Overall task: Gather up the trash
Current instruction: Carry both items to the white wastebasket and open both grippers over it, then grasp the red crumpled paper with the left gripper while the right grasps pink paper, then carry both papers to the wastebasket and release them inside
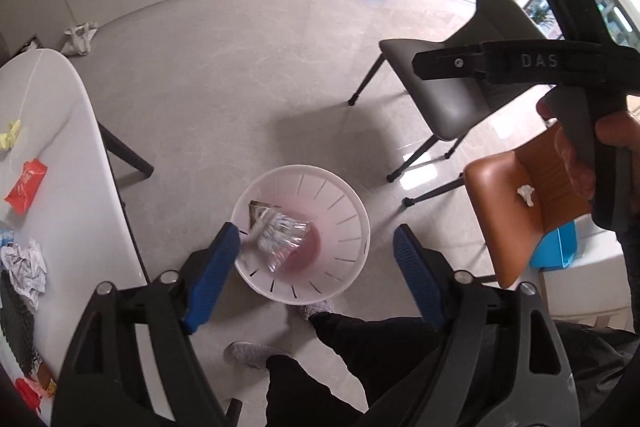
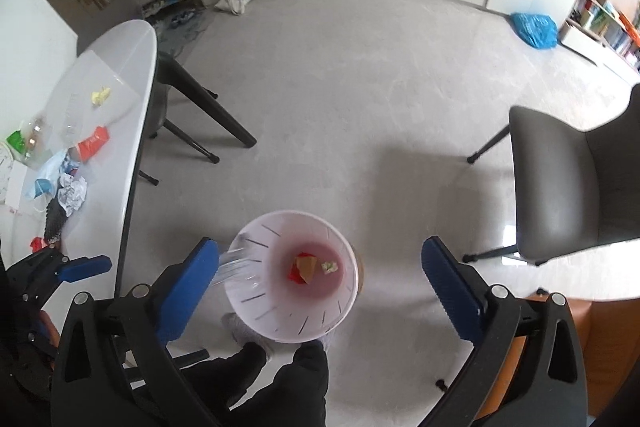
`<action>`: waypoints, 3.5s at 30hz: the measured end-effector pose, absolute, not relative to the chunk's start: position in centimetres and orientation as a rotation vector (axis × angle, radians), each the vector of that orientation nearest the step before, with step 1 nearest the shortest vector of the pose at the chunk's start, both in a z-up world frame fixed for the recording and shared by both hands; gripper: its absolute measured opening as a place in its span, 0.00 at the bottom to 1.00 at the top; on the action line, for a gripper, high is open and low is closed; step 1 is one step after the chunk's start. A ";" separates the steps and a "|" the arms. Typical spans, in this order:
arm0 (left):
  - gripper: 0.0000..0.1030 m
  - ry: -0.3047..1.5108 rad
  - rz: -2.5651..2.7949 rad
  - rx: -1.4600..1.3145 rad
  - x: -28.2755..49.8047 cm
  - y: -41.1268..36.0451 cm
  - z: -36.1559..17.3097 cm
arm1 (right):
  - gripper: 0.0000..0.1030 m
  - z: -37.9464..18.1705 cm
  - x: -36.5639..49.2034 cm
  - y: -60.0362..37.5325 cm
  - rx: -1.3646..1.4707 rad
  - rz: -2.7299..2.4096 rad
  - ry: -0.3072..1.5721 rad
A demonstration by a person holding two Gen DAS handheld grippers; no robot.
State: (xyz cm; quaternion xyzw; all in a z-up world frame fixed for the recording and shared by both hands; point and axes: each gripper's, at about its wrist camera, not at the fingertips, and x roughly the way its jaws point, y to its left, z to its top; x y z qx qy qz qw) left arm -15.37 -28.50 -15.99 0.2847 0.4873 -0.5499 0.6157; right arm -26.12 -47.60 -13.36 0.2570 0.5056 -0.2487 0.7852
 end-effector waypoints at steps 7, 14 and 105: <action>0.83 1.088 -1.163 0.612 -14.3 -27.5 -14.0 | 0.98 -12.7 -25.0 -47.4 0.489 -0.474 1.083; 0.92 0.999 -0.976 0.486 -11.5 -23.4 -9.9 | 0.98 -10.4 -22.9 -44.9 0.405 -0.389 1.043; 0.33 1.060 -0.706 0.195 4.0 6.6 -12.4 | 0.28 -11.6 -4.2 -14.9 0.236 0.007 1.197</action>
